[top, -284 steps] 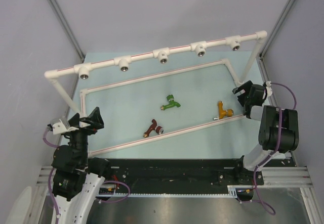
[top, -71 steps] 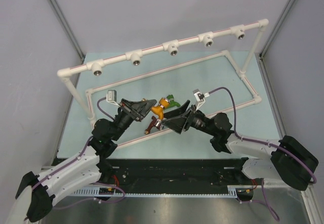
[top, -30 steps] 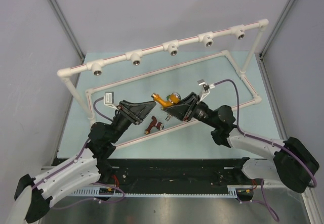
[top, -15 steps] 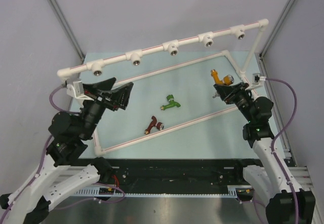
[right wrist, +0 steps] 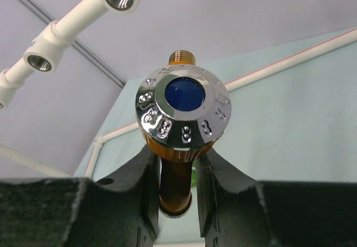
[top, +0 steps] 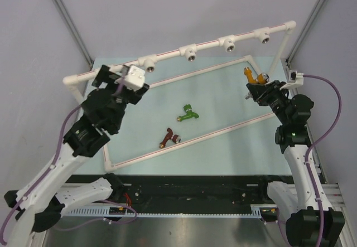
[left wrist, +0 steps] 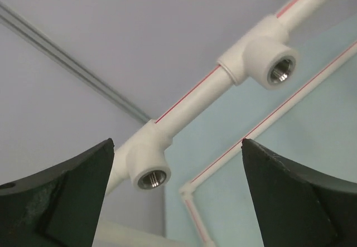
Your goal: Install the water faucets
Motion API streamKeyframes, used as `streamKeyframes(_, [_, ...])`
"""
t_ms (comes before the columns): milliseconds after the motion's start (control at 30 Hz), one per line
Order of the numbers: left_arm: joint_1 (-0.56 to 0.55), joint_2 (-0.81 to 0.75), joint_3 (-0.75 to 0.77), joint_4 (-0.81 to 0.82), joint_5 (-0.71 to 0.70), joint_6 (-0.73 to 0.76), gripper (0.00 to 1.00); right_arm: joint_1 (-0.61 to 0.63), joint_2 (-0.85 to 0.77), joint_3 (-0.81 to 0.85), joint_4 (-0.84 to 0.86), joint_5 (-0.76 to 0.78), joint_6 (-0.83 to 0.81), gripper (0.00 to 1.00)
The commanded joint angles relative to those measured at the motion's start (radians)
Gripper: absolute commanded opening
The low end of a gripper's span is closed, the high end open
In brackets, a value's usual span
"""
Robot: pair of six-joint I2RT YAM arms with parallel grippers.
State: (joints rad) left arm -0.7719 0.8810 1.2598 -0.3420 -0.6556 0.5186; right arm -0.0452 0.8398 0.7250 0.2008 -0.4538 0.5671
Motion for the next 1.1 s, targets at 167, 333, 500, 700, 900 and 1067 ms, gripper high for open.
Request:
streamKeyframes(167, [0.137, 0.185, 0.027, 0.09, 0.007, 0.4, 1.0, -0.002, 0.03, 0.07, 0.055, -0.026, -0.036, 0.0])
streamKeyframes(333, [0.189, 0.228, 0.015, 0.133, 0.073, 0.468, 1.0, -0.001, 0.019, 0.076, 0.057, -0.039, -0.061, 0.0])
streamKeyframes(500, [0.226, 0.251, 0.03, 0.169, 0.129, 0.507, 1.0, 0.008, 0.01, 0.08, 0.069, -0.054, -0.084, 0.0])
streamKeyframes(700, [0.237, 0.268, 0.007, 0.178, 0.156, 0.578, 0.99, 0.028, 0.012, 0.085, 0.104, -0.051, -0.09, 0.0])
streamKeyframes(900, [0.269, 0.259, -0.01, 0.186, 0.203, 0.603, 0.85, 0.1, 0.03, 0.111, 0.14, 0.022, -0.142, 0.0])
streamKeyframes(1067, [0.286, 0.257, -0.022, 0.204, 0.237, 0.62, 0.58, 0.194, 0.022, 0.126, 0.15, 0.122, -0.242, 0.0])
